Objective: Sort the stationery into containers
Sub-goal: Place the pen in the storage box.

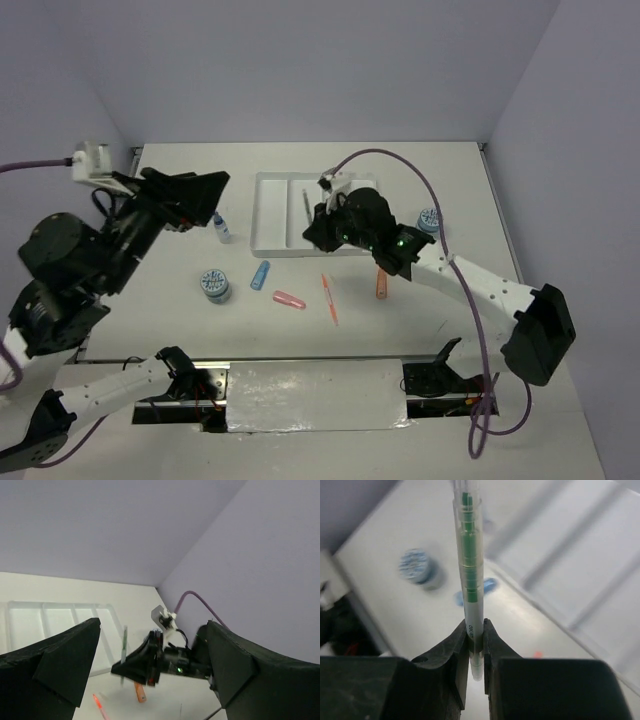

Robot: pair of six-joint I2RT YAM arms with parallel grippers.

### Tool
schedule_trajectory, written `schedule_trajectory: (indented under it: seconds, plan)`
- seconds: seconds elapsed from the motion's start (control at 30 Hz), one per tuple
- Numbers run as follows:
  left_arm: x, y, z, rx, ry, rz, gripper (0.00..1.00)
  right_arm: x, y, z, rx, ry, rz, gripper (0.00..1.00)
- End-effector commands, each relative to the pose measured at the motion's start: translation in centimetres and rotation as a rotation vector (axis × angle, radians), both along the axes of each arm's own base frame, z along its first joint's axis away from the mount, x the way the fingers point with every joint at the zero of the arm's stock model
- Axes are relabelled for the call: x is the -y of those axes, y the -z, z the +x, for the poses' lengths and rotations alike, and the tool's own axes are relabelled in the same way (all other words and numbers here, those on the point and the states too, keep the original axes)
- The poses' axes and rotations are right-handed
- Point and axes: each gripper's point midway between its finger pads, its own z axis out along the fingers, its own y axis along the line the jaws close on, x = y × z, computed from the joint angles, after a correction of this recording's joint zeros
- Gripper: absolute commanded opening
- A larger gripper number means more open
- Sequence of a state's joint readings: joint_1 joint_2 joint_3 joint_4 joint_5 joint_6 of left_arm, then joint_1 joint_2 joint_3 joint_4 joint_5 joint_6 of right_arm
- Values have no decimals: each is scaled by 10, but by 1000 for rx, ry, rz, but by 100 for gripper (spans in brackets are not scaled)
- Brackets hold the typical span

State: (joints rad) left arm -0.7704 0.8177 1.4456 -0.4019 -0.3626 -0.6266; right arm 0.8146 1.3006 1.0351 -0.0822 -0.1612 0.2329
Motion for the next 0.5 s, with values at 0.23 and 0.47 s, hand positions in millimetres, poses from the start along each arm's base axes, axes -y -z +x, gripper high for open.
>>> schedule_trajectory:
  seconds: [0.23, 0.47]
  plan:
    - [-56, 149, -16, -310, -153, 424, 99, 181, 86, 144, -286, 753, -416, 0]
    - [-69, 191, -29, -310, -128, 530, 99, 191, 133, 179, -391, 750, -502, 5]
